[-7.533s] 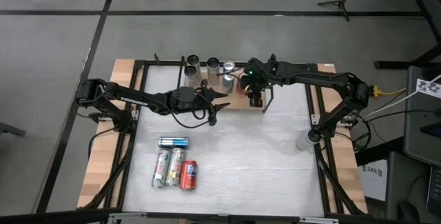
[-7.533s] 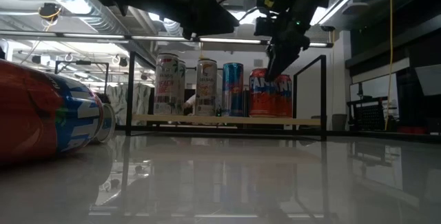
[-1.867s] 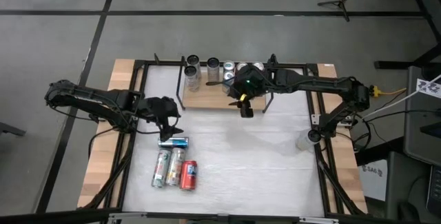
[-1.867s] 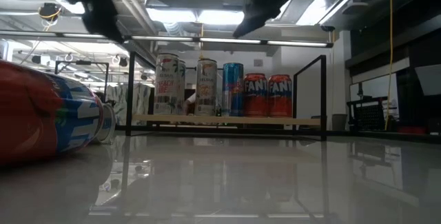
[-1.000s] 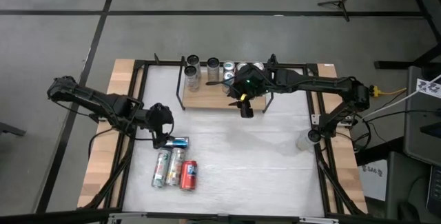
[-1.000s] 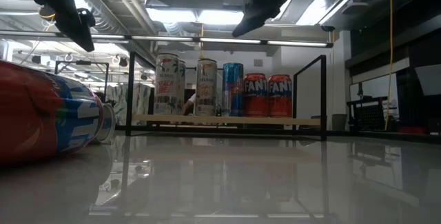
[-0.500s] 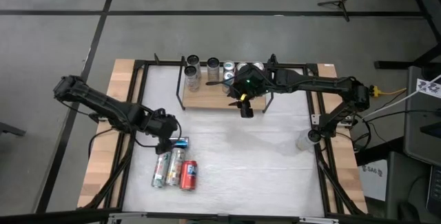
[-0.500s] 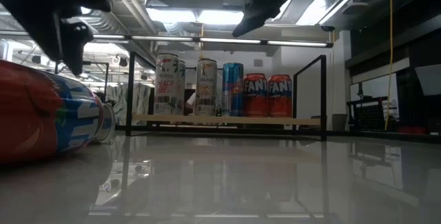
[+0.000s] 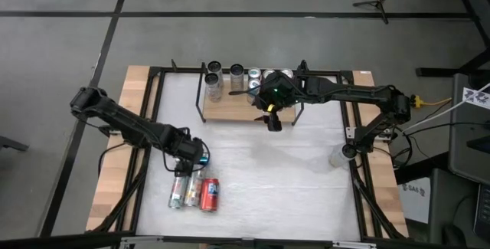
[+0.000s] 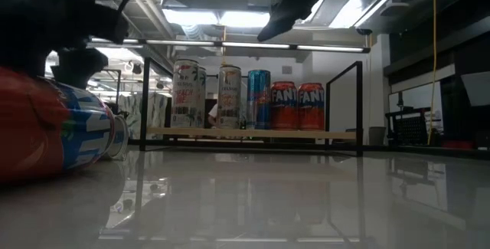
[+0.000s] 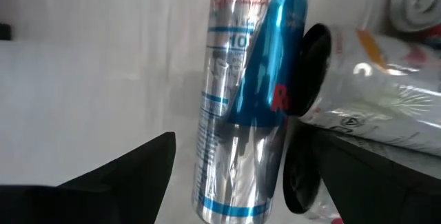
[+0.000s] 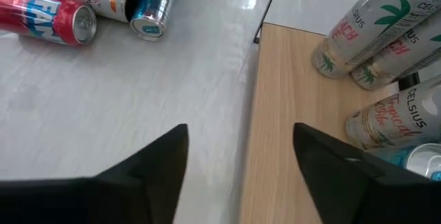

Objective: Place canned beverage on shelf
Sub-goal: Put the blue soda can on the shelf aligned with the other blue soda cans

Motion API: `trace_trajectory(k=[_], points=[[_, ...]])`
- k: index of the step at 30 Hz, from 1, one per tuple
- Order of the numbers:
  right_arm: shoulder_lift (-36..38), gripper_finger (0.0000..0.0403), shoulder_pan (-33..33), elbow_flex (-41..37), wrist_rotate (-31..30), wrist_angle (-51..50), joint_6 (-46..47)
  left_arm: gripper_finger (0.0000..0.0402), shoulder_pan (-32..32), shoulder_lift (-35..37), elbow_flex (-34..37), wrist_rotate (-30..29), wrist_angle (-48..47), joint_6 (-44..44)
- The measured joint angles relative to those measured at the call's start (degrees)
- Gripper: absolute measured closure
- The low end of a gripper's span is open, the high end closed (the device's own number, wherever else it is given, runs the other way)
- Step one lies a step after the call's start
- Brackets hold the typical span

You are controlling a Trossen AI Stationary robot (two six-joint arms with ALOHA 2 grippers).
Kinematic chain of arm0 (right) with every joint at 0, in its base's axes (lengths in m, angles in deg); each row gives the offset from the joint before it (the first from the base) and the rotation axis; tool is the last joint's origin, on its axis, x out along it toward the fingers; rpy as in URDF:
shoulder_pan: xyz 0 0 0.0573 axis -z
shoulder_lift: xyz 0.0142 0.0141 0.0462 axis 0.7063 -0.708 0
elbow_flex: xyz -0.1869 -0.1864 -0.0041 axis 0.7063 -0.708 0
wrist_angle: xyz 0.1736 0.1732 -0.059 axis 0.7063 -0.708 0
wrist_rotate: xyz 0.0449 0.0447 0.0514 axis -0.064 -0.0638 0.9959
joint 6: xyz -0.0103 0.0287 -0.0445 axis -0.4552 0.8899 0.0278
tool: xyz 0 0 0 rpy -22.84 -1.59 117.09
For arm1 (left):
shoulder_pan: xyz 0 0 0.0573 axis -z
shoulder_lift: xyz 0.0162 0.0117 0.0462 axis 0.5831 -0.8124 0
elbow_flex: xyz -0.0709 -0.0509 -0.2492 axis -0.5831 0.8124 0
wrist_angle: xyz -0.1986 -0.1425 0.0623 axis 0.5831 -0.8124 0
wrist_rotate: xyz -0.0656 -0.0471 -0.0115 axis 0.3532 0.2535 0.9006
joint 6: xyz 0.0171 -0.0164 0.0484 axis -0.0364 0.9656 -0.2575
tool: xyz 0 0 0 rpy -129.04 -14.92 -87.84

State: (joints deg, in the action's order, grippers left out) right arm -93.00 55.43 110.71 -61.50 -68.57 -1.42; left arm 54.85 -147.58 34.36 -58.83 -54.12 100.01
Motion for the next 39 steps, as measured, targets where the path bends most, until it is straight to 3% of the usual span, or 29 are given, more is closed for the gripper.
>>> trace_trajectory(k=[5,11,29,39], points=[[0.0,0.0089,0.0,0.0,0.0,0.0,0.0,0.0064,0.0,-3.0,0.0,0.2,0.8,-1.5],[0.0,0.0065,0.0,0.0,0.0,0.0,0.0,0.0082,-0.3,-6.3,0.0,0.2,2.6,-3.0],[0.0,0.0063,0.0,0.0,0.0,0.0,0.0,0.019,-5.8,-8.3,0.0,0.1,2.8,-3.1],[0.0,0.0066,0.0,0.0,0.0,-0.5,0.0,0.0201,-8.8,-7.9,0.0,-1.7,5.3,-3.0]])
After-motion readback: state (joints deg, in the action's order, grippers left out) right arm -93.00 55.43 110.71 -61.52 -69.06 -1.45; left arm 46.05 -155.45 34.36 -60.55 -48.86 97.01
